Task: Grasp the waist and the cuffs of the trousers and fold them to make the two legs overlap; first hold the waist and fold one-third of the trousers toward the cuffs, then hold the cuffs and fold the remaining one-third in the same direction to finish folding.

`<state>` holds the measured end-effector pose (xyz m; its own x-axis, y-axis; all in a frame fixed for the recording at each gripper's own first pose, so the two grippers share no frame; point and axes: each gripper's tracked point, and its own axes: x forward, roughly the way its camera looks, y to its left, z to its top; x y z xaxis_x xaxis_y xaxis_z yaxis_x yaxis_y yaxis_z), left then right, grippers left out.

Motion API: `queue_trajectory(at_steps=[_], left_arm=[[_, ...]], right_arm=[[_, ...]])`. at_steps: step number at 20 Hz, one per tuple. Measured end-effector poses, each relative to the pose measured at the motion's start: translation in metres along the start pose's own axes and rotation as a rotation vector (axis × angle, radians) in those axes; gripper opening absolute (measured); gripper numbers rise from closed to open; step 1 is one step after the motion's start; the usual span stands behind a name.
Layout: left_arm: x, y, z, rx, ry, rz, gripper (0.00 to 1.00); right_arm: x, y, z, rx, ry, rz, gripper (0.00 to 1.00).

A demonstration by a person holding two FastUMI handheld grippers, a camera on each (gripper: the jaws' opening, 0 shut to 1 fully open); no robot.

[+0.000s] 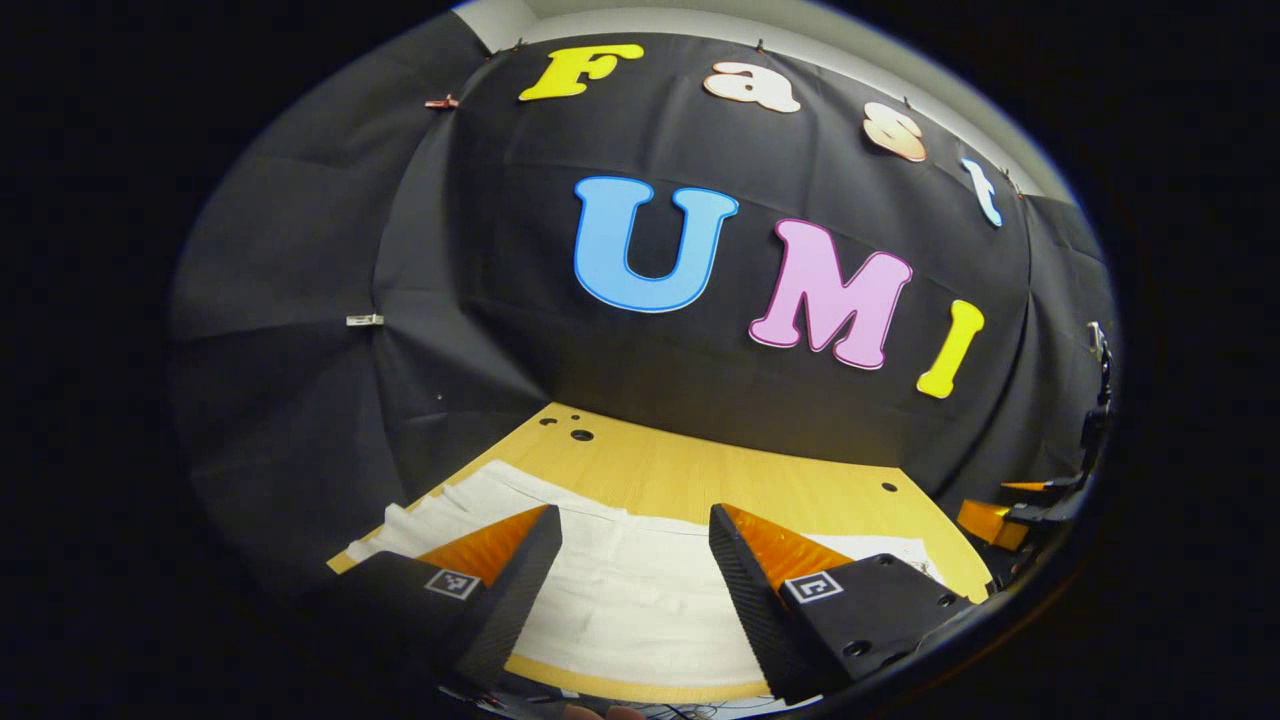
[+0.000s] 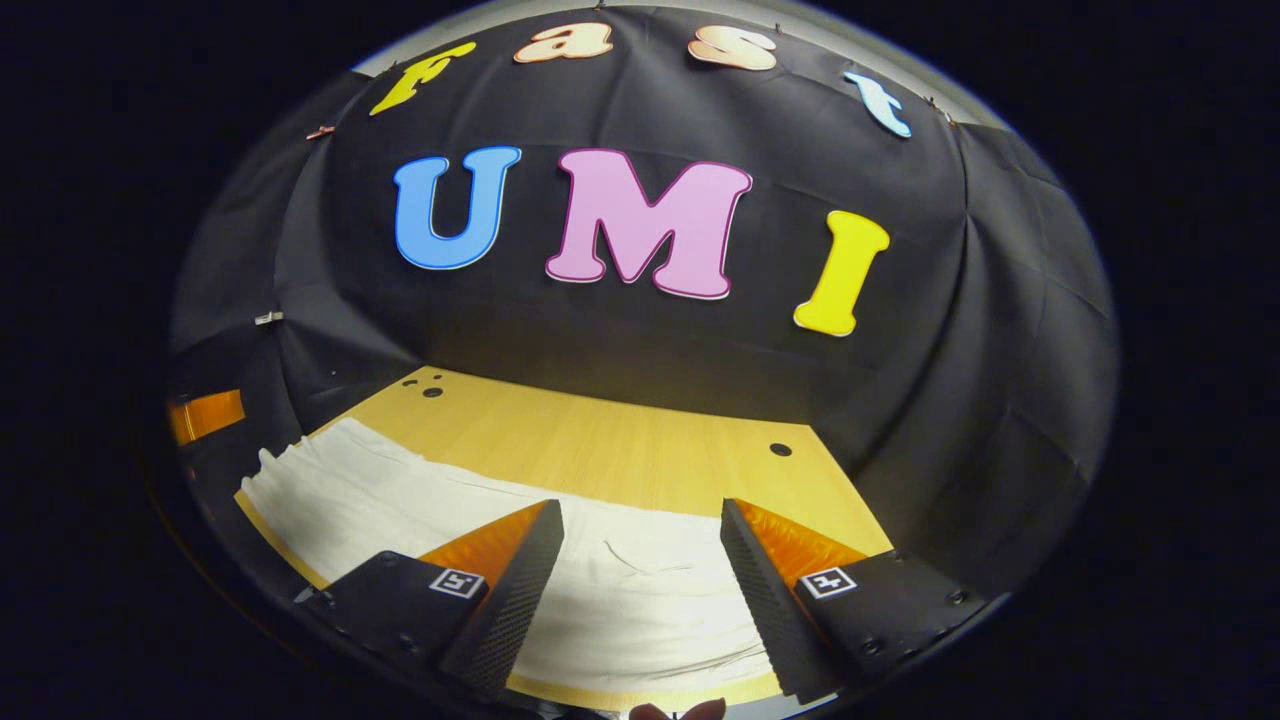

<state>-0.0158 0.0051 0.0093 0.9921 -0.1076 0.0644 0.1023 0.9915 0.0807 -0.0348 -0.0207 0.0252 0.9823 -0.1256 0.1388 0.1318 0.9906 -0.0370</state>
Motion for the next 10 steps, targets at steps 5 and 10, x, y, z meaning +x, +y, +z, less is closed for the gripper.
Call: queue_trajectory(at_steps=[5, 10], left_arm=[[0.002, 0.02, -0.004, 0.148, 0.022, -0.079, 0.94], [0.006, 0.066, -0.013, 0.474, 0.042, -0.152, 0.94]], right_arm=[[-0.017, -0.022, 0.003, -0.026, -0.034, -0.094, 0.98], [-0.034, -0.051, -0.018, -0.027, -0.006, -0.184, 0.98]])
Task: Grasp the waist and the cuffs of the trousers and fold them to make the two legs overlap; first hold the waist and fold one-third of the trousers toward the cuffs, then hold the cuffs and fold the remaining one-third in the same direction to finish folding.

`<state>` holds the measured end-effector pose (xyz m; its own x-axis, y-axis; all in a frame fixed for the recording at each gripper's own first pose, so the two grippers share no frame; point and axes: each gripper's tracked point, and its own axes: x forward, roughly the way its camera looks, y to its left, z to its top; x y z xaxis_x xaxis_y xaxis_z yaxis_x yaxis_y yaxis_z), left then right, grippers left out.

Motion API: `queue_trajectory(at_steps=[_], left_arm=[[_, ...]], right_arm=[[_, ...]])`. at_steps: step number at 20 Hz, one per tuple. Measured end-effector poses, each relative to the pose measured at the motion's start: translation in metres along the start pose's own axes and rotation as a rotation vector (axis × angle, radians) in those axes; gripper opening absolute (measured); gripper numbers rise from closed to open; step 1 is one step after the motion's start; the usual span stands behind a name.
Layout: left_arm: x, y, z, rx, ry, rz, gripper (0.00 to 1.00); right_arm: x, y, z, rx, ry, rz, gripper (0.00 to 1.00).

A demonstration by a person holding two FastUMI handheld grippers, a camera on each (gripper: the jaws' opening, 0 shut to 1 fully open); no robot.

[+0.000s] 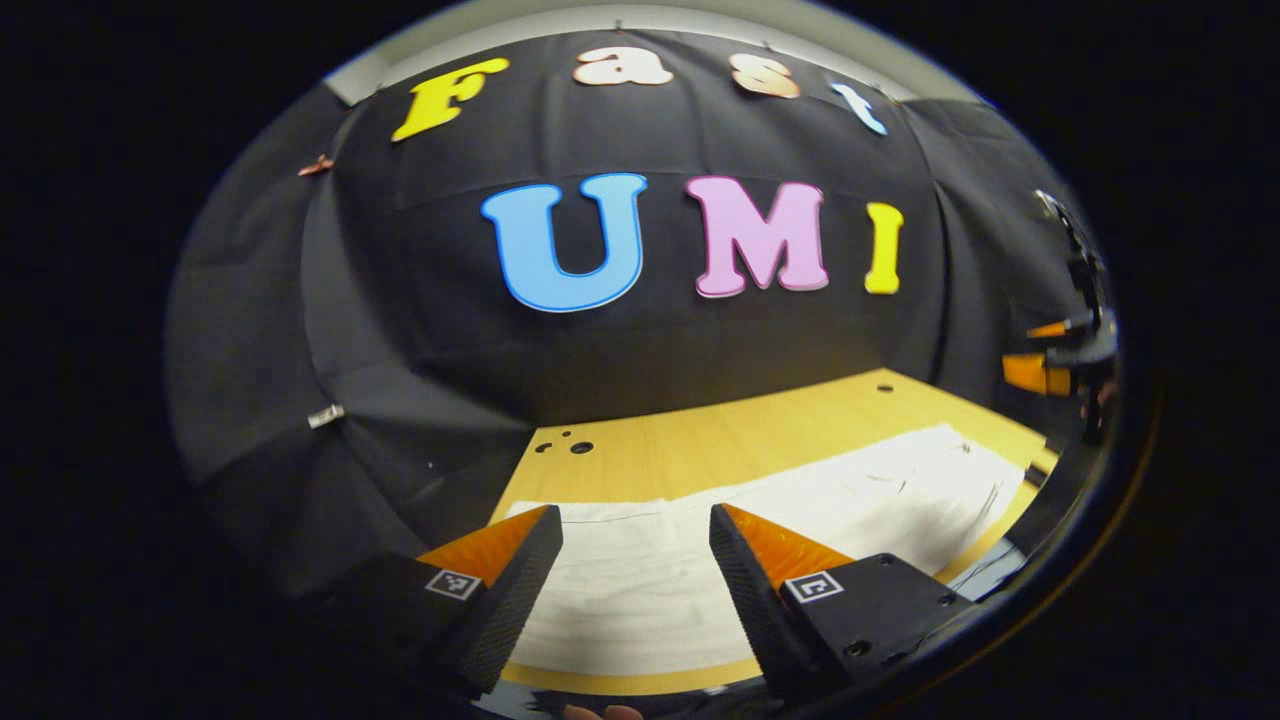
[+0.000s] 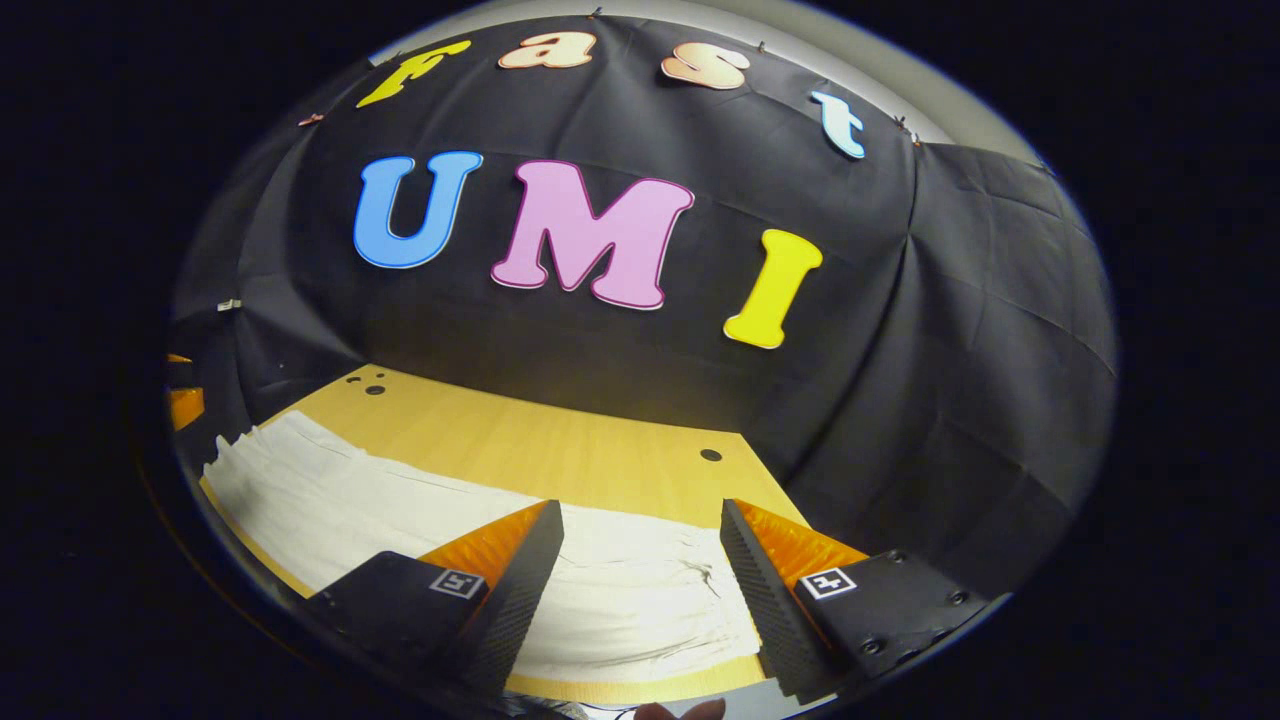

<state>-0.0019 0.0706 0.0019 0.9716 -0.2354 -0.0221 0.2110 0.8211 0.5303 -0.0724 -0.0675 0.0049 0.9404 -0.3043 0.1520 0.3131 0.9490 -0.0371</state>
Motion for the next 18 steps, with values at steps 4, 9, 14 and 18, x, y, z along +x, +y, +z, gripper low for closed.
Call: queue_trajectory(at_steps=[4, 9, 14, 18], left_arm=[[0.002, 0.007, -0.026, 0.238, 0.038, -0.103, 0.95], [0.007, 0.007, -0.09, 0.57, 0.131, -0.239, 0.95], [0.006, 0.003, -0.148, 0.788, 0.238, -0.347, 0.95], [0.007, 0.005, -0.198, 0.939, 0.331, -0.435, 0.95]], right_arm=[[-0.012, -0.024, -0.017, -0.025, 0.025, -0.059, 0.98], [-0.027, -0.048, -0.034, -0.021, 0.059, -0.123, 0.98], [-0.038, -0.056, -0.045, -0.022, 0.081, -0.153, 0.98], [-0.042, -0.061, -0.051, -0.031, 0.099, -0.166, 0.98]])
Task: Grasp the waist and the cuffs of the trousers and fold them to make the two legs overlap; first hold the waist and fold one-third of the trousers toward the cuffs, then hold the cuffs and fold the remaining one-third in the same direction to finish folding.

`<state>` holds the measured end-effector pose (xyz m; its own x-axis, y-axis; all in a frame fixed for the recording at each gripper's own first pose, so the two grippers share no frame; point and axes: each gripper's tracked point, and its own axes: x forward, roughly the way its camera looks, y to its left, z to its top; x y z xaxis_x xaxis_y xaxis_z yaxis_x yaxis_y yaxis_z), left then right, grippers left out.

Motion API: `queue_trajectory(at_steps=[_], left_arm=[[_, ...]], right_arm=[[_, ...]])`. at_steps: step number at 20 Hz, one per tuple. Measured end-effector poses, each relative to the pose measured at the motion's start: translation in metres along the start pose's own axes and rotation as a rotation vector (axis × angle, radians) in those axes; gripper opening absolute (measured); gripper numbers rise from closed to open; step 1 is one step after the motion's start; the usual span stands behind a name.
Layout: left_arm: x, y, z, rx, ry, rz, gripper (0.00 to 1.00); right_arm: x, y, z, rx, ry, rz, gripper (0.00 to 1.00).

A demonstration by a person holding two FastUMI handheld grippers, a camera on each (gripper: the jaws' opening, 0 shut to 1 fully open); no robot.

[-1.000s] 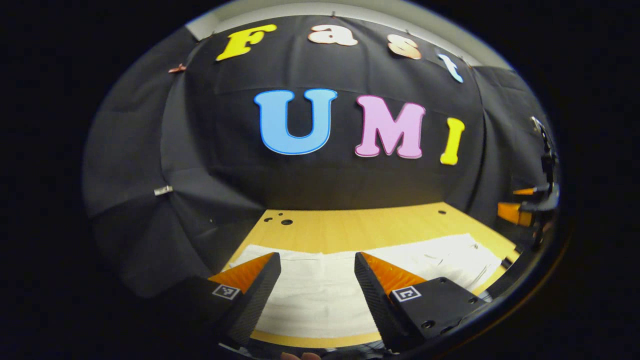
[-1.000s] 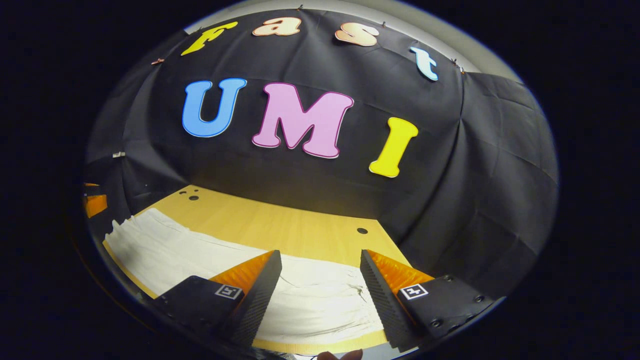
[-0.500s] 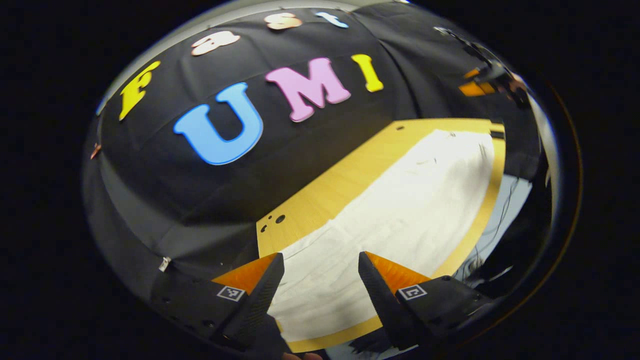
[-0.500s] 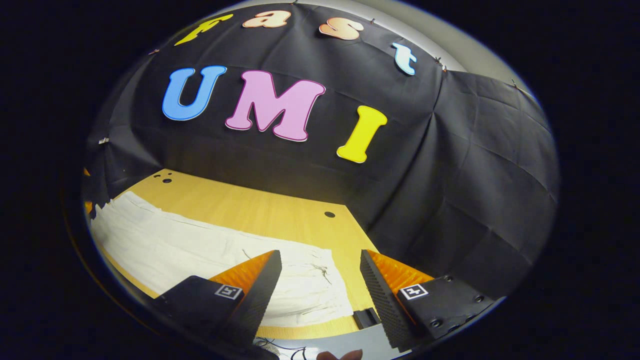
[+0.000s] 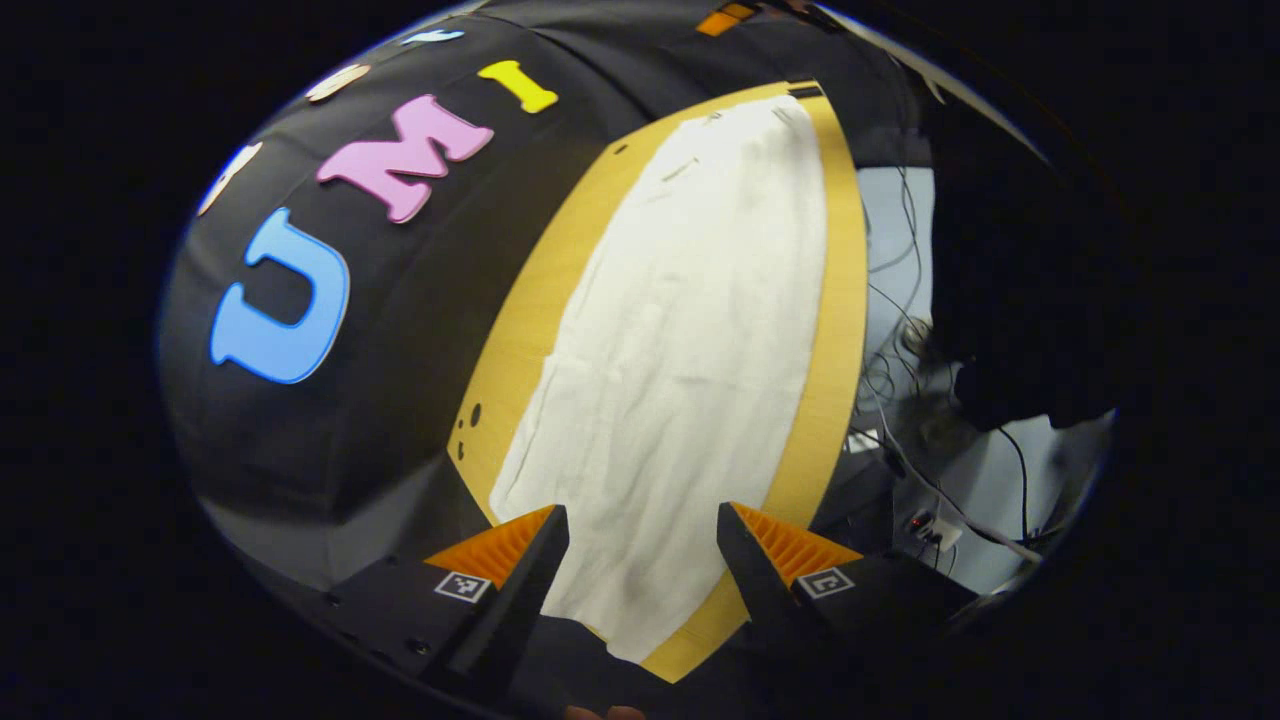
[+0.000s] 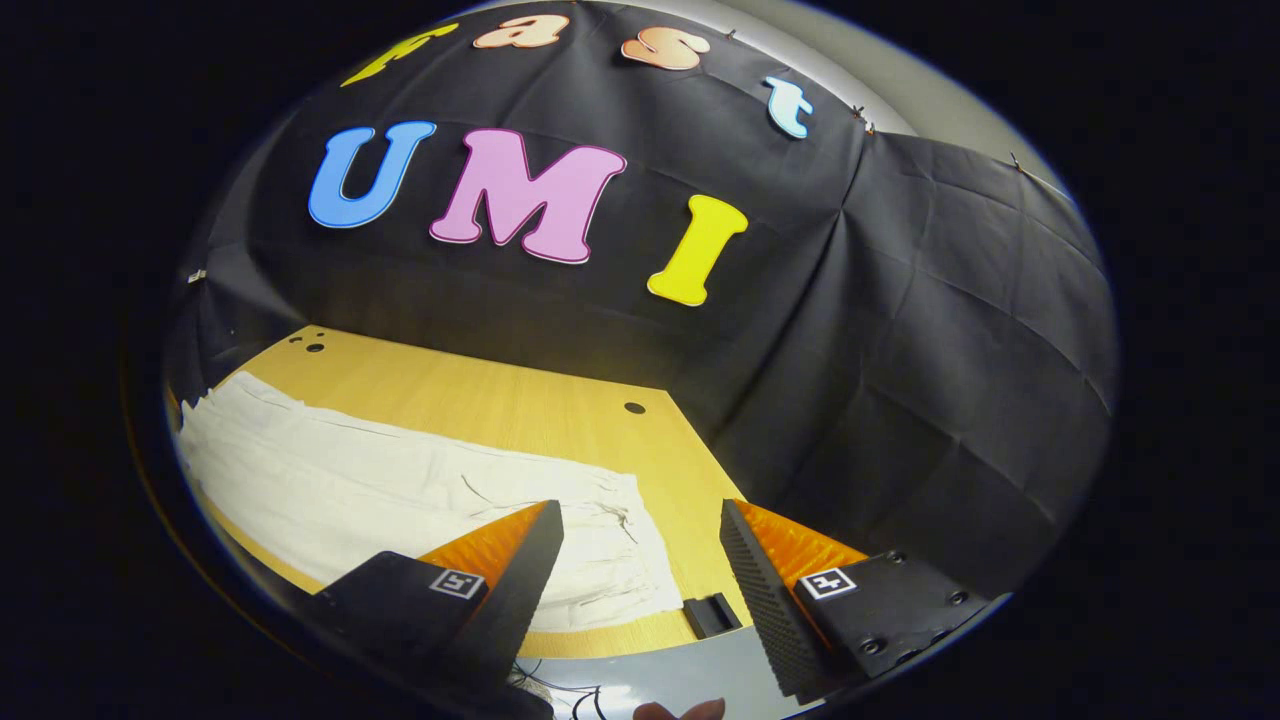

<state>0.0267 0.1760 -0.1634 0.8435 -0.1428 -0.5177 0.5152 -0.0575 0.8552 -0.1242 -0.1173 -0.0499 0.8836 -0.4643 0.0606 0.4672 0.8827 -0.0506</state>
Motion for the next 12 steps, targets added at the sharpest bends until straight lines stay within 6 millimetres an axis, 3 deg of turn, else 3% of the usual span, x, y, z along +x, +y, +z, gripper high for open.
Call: queue_trajectory(at_steps=[3, 7, 12], left_arm=[[0.014, -0.017, -0.024, 0.109, 0.062, -0.06, 0.95], [0.027, -0.023, -0.048, 0.189, 0.126, -0.088, 0.95], [0.045, -0.008, -0.055, 0.24, 0.155, -0.068, 0.93]], right_arm=[[-0.001, -0.006, -0.004, 0.001, 0.012, -0.011, 0.98], [-0.001, -0.013, -0.007, -0.001, 0.022, -0.023, 0.98], [0.0, -0.015, -0.013, -0.011, 0.039, -0.028, 0.98]])
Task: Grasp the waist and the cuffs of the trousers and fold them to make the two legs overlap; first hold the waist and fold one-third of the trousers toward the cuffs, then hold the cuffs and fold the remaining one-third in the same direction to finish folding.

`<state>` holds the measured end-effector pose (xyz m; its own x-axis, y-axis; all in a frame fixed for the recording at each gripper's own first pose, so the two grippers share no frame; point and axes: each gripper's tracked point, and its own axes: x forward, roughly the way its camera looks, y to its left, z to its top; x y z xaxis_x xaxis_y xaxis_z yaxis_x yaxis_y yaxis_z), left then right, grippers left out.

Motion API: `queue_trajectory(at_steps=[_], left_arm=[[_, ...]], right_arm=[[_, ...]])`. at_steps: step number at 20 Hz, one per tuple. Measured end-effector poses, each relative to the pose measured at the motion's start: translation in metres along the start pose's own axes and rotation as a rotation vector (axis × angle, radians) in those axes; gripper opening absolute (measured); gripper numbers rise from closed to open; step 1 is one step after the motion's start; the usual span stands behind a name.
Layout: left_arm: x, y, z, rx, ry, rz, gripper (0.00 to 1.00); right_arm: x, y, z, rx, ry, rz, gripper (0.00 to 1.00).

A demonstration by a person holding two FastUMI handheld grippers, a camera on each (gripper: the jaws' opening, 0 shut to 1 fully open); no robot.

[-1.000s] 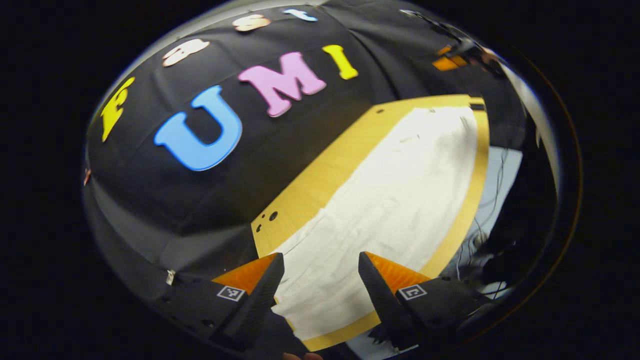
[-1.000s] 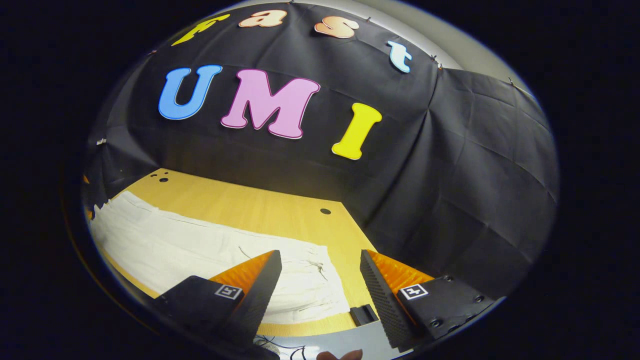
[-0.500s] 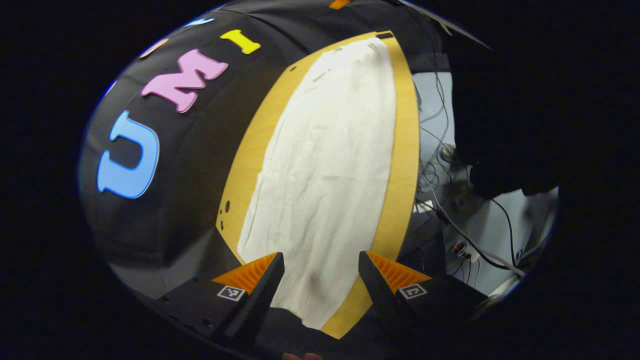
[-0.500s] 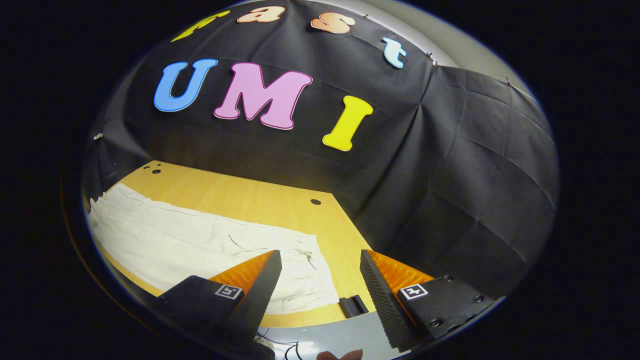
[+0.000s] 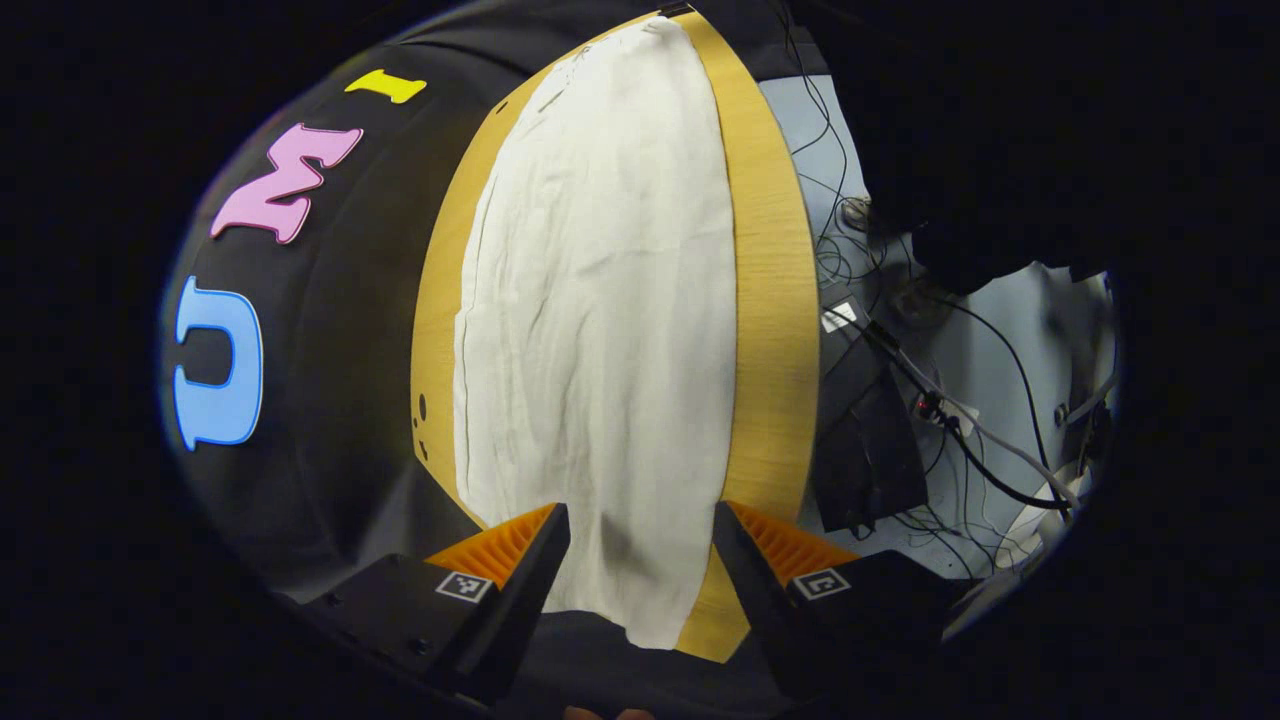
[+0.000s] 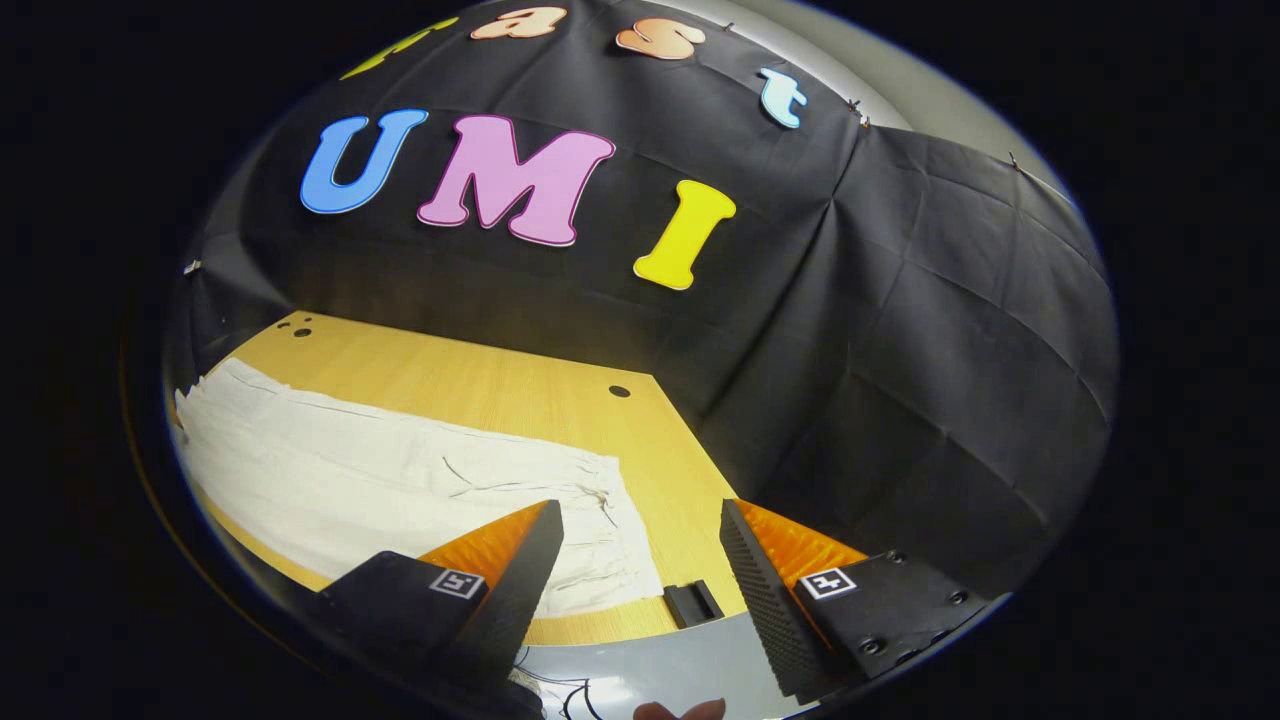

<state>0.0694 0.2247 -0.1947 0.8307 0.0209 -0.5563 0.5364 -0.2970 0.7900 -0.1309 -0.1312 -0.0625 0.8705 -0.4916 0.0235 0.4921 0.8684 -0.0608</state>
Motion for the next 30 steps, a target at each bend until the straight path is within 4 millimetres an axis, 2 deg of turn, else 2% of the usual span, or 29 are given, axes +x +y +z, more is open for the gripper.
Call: queue_trajectory(at_steps=[2, 6, 7, 8, 9, 10, 13, 17, 22, 24, 30], left_arm=[[0.011, 0.009, -0.004, 0.014, 0.009, 0.005, 0.91], [0.028, 0.018, -0.002, 0.028, 0.001, 0.0, 0.79], [0.032, 0.019, 0.0, 0.03, -0.006, -0.009, 0.7], [0.036, 0.018, -0.001, 0.03, -0.002, -0.027, 0.66], [0.039, 0.016, -0.001, 0.026, 0.005, -0.045, 0.54], [0.038, 0.014, -0.002, 0.02, 0.014, -0.063, 0.48], [0.045, 0.014, -0.004, 0.017, 0.037, -0.086, 0.11], [0.046, 0.015, -0.004, 0.009, 0.038, -0.097, 0.08], [0.048, 0.019, -0.003, -0.006, 0.046, -0.1, 0.08], [0.049, 0.019, -0.003, -0.012, 0.044, -0.102, 0.08], [0.05, 0.019, -0.003, -0.017, 0.038, -0.104, 0.07]], right_arm=[[0.001, -0.001, -0.002, -0.013, 0.005, -0.001, 0.98], [0.002, -0.008, -0.009, -0.064, 0.012, -0.01, 0.98], [0.003, -0.009, -0.012, -0.087, 0.014, -0.011, 0.98], [0.005, -0.011, -0.016, -0.114, 0.017, -0.012, 0.98], [0.007, -0.013, -0.02, -0.144, 0.021, -0.012, 0.98], [0.01, -0.014, -0.023, -0.178, 0.023, -0.008, 0.98], [0.017, -0.015, -0.035, -0.32, 0.018, 0.019, 0.98], [0.031, -0.001, -0.068, -0.587, 0.017, 0.115, 0.97], [0.052, 0.026, -0.129, -0.891, 0.059, 0.293, 0.95], [0.059, 0.035, -0.148, -0.999, 0.066, 0.352, 0.95], [0.085, 0.057, -0.188, -1.139, 0.116, 0.485, 0.95]])
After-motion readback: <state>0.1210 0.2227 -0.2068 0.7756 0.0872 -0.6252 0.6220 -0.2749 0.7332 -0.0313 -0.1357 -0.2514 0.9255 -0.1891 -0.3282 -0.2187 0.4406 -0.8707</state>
